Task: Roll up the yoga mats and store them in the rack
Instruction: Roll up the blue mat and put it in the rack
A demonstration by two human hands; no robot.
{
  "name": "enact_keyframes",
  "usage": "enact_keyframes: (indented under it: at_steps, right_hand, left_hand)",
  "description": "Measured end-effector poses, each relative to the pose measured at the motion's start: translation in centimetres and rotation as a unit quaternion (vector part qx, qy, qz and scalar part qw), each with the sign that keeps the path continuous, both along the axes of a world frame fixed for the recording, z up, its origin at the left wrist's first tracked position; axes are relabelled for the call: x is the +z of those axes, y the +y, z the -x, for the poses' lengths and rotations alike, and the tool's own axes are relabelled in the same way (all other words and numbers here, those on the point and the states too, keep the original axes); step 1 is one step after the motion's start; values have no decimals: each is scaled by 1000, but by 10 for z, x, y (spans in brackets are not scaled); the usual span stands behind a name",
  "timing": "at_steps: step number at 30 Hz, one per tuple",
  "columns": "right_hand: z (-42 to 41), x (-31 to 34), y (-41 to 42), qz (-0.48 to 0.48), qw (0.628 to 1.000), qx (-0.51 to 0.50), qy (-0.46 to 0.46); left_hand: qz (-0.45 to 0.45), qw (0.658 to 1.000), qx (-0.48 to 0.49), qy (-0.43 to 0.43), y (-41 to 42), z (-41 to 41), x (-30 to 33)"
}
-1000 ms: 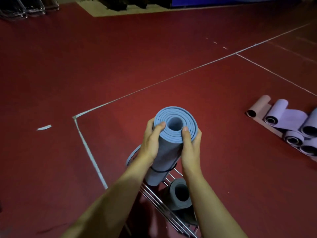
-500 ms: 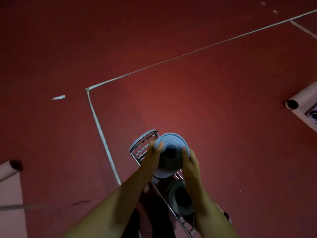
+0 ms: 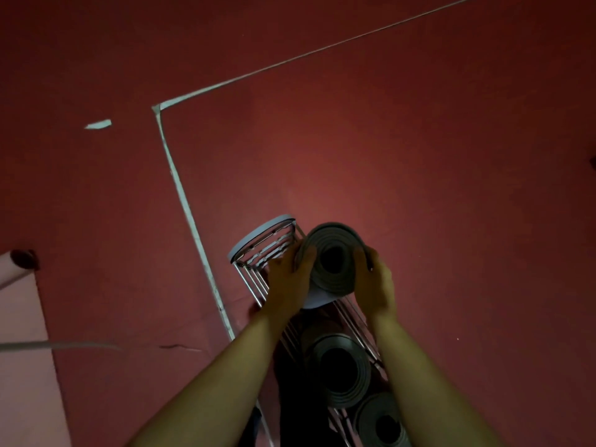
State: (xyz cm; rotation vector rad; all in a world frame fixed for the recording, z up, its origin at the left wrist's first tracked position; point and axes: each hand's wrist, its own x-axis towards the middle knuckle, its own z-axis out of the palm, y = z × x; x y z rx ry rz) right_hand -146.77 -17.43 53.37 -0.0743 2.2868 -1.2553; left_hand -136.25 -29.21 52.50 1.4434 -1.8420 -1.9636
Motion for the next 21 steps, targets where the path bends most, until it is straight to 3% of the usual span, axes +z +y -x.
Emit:
enact_keyframes:
  at_steps: [5, 11, 18, 21]
  right_hand:
    - [-15, 5, -4, -18, 1000, -9, 24]
    - [-51, 15, -2, -58, 998, 11, 35]
    - [-66, -36, 13, -92, 994, 47, -30]
    - [-81, -64, 29, -132, 986, 87, -58]
  left_hand:
    - [18, 1000, -1, 0, -6, -8, -12]
    - [-32, 997, 71, -3, -5, -30, -19]
    - [-72, 991, 61, -93, 9, -47, -65]
    - [-87, 988, 8, -124, 21, -57, -83]
